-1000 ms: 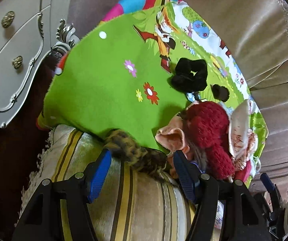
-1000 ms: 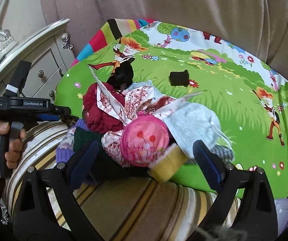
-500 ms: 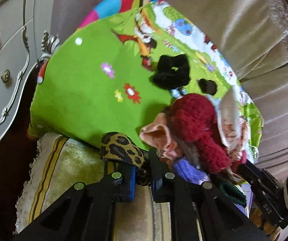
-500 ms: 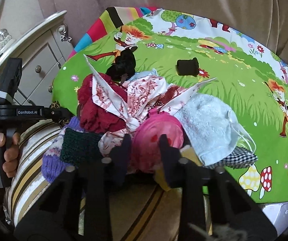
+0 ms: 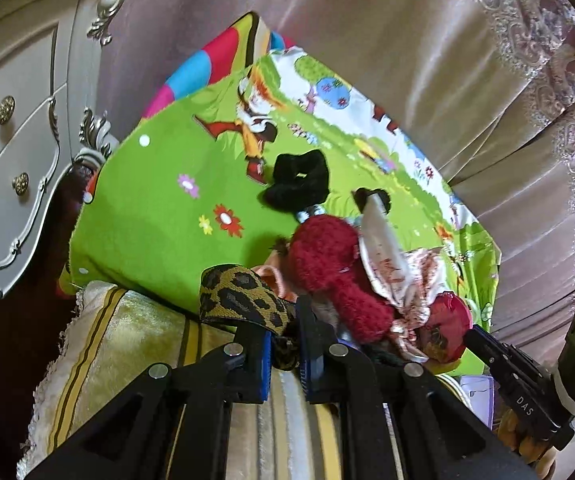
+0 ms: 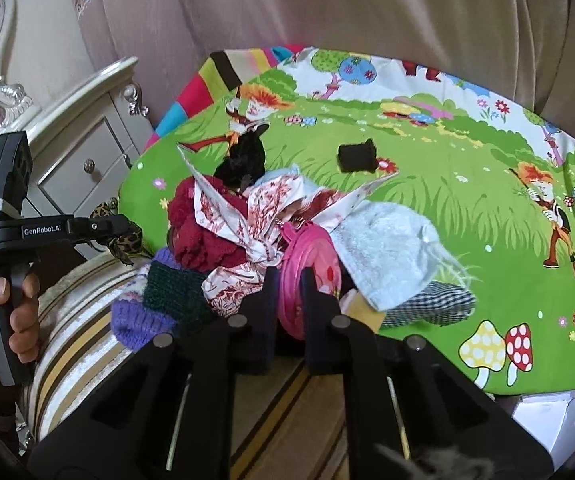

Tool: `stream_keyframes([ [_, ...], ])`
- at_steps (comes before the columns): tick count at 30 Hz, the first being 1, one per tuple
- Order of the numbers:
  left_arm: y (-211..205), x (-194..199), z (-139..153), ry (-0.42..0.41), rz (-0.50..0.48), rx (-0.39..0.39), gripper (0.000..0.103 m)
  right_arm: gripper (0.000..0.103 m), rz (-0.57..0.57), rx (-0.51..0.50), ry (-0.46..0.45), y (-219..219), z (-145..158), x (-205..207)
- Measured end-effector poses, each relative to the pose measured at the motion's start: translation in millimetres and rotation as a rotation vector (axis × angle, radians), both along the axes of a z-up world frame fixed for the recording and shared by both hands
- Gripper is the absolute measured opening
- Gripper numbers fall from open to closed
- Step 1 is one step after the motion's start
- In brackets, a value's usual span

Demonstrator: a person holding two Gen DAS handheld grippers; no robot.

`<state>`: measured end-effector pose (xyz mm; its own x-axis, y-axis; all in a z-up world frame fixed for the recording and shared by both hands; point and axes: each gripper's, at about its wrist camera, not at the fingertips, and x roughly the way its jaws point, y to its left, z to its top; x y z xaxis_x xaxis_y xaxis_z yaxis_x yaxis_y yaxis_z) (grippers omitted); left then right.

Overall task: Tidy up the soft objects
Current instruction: 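Grasp the leopard-print strip with the left tool while the right tool grasps the pink pouch, then carry both items into the purple-edged box and open both tools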

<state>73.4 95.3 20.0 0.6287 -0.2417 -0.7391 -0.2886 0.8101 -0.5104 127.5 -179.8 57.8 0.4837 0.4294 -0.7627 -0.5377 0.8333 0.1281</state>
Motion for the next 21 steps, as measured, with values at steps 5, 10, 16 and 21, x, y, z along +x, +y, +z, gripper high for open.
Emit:
stream_keyframes([
  [5, -7, -7, 21, -0.050, 0.002, 0.020, 0.011, 0.013, -0.014, 0.042, -0.026, -14, 16, -6],
  [10, -17, -11, 43, -0.097, -0.001, 0.040, 0.011, 0.013, -0.035, 0.079, -0.055, -33, 32, -15],
  [16, -36, -12, 62, -0.139, -0.039, 0.051, 0.011, 0.013, -0.074, 0.116, -0.087, -62, 48, -26],
  [21, -63, -10, 72, -0.163, -0.093, 0.050, 0.011, 0.013, -0.124, 0.131, -0.105, -92, 56, -37],
])
